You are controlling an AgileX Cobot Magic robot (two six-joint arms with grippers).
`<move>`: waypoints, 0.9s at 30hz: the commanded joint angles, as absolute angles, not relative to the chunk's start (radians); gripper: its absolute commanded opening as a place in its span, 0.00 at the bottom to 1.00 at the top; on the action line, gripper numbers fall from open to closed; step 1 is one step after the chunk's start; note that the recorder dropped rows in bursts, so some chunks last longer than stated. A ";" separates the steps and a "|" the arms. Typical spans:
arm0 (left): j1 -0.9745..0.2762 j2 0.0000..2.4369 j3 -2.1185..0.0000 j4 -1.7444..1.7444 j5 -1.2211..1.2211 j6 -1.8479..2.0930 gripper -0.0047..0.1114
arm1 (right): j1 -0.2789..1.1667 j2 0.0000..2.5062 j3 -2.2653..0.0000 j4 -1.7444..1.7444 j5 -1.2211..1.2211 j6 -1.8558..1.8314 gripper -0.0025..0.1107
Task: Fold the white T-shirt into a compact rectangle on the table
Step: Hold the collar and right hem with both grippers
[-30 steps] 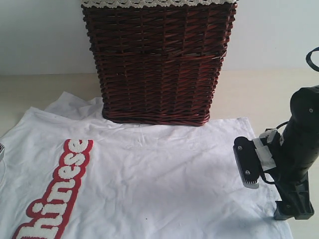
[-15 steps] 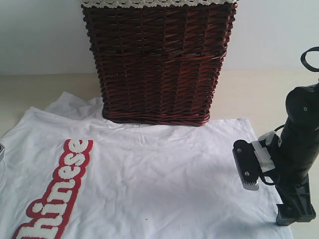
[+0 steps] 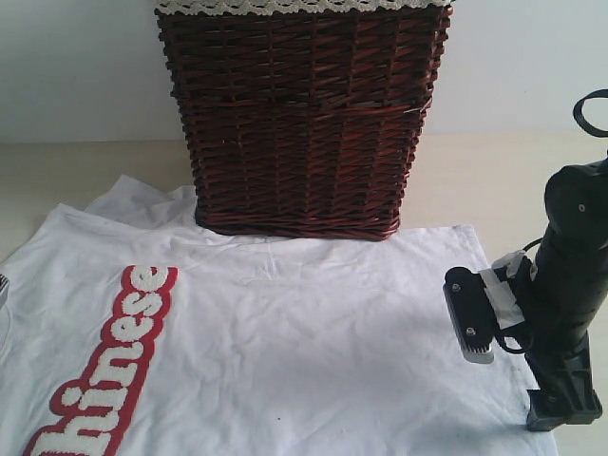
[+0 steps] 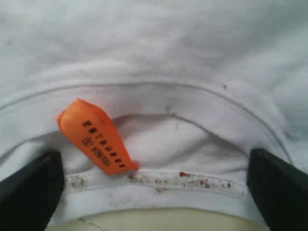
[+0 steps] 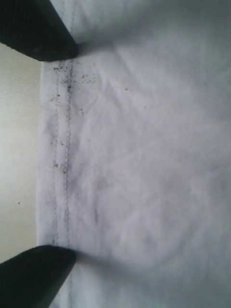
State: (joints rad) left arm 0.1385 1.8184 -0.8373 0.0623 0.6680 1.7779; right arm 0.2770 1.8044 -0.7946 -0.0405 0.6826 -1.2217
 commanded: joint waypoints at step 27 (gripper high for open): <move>0.140 1.828 -0.829 0.067 0.658 1.779 0.94 | 0.273 1.839 -0.775 -0.050 0.647 -1.228 0.95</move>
